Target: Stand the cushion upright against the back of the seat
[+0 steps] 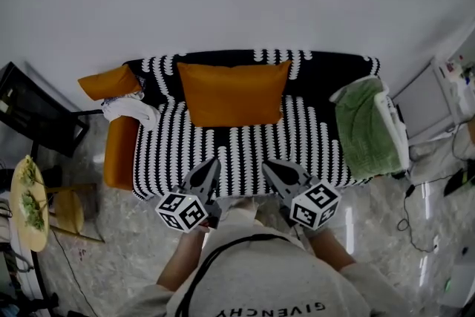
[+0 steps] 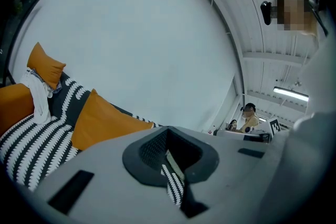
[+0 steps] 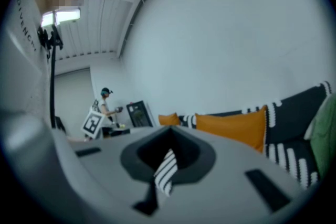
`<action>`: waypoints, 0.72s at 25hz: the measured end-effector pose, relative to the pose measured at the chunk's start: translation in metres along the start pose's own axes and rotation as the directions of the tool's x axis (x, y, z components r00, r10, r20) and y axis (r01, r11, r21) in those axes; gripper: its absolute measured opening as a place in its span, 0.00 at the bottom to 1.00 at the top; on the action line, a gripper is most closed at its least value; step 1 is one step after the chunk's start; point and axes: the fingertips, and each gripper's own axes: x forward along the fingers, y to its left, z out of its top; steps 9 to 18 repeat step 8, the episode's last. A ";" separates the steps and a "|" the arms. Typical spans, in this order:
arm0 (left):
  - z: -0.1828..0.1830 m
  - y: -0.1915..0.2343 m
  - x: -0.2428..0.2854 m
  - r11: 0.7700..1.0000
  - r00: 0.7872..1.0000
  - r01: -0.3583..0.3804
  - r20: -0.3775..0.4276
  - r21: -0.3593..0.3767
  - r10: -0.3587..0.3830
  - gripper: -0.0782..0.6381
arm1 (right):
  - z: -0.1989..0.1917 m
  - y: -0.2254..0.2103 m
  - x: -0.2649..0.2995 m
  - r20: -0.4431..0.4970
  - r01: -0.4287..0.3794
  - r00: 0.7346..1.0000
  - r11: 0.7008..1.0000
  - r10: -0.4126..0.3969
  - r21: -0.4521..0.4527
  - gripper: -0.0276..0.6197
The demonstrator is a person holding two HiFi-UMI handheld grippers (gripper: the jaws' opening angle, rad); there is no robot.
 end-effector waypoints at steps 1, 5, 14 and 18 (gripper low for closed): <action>0.000 0.001 -0.001 1.000 1.000 -0.004 -0.002 0.000 0.004 0.14 | -0.001 0.001 0.001 -0.001 -0.003 1.000 1.000 0.003 0.002 0.07; 0.000 0.005 -0.004 1.000 1.000 -0.017 -0.008 0.000 0.017 0.14 | -0.003 0.002 0.005 -0.003 -0.013 1.000 1.000 0.013 0.014 0.07; 0.001 0.008 -0.005 1.000 1.000 -0.026 -0.012 -0.001 0.026 0.14 | -0.003 0.002 0.009 -0.006 -0.021 1.000 1.000 0.021 0.022 0.07; 0.001 0.008 -0.005 1.000 1.000 -0.026 -0.012 -0.001 0.026 0.14 | -0.003 0.002 0.009 -0.006 -0.021 1.000 1.000 0.021 0.022 0.07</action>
